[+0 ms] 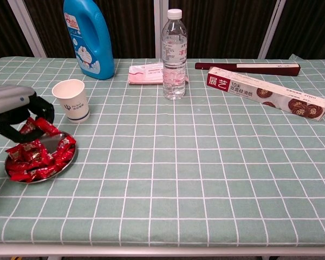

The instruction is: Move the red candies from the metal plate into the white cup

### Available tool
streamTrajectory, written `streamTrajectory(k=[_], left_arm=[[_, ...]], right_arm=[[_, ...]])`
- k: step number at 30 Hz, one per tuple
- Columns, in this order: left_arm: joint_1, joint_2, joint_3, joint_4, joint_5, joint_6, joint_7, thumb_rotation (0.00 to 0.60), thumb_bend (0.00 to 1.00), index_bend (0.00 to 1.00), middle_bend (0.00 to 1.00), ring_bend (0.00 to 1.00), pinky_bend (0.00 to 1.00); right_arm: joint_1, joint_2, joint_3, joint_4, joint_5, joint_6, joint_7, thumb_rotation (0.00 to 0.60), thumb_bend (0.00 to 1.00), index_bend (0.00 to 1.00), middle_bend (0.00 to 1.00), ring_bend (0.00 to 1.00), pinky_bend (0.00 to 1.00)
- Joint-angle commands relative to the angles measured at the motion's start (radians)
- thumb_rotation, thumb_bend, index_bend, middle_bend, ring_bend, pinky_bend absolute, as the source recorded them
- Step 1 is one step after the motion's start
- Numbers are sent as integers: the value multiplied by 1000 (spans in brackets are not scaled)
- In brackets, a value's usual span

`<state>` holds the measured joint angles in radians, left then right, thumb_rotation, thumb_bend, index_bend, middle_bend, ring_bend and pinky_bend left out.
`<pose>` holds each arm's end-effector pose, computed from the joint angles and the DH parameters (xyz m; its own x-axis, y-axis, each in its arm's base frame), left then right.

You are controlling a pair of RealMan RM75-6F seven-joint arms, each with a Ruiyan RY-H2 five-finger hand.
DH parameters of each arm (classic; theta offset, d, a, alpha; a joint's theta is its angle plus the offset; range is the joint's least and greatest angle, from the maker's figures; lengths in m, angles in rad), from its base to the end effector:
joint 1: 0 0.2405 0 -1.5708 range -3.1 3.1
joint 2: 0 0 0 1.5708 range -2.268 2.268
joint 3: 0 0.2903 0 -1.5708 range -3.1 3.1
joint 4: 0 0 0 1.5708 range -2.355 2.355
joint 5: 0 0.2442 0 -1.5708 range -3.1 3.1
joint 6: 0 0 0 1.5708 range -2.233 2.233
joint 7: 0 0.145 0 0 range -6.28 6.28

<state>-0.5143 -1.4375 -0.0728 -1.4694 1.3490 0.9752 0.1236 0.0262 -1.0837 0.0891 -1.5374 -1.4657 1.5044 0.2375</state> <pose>-0.2688 0.3128 -0.0221 0.4195 0.3479 0.8384 0.8945 -0.3158 -0.3165 -0.3850 -0.1760 0.1759 0.2719 0.0548 0.9608 -0.9607 0.0739 0.2677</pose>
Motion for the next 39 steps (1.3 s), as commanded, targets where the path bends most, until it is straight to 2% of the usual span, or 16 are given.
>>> streamTrajectory(k=[1,7,13,20,30,39], left_arm=[[-15,23,-29,-18,-12,7,-17,600,575,687,770,937,1000],[-85,65,-114,-40,-54,-25,-10,600,573,685,766,937,1000],[-183,49,-157,40,-174,-120,134,600,572,674,750,937,1000],[-245,-6,-132,120,-274,-148,301,600,571,657,735,936,1000],[-291,-49,-98,164,-359,-153,425,600,572,591,686,932,1000],[-310,-55,-81,151,-410,-125,492,600,564,460,564,922,1000]], right_arm=[[0,1,1,0,-1,2,1,600,132,143,174,70,351],[3,8,7,-4,1,2,-1,600,133,140,174,70,355],[1,10,9,-6,5,3,0,600,133,138,174,70,360],[0,8,9,0,18,-5,1,600,132,137,174,70,362],[4,6,11,3,27,-19,1,600,133,137,175,70,366],[2,4,12,9,34,-21,5,600,132,137,181,89,383]])
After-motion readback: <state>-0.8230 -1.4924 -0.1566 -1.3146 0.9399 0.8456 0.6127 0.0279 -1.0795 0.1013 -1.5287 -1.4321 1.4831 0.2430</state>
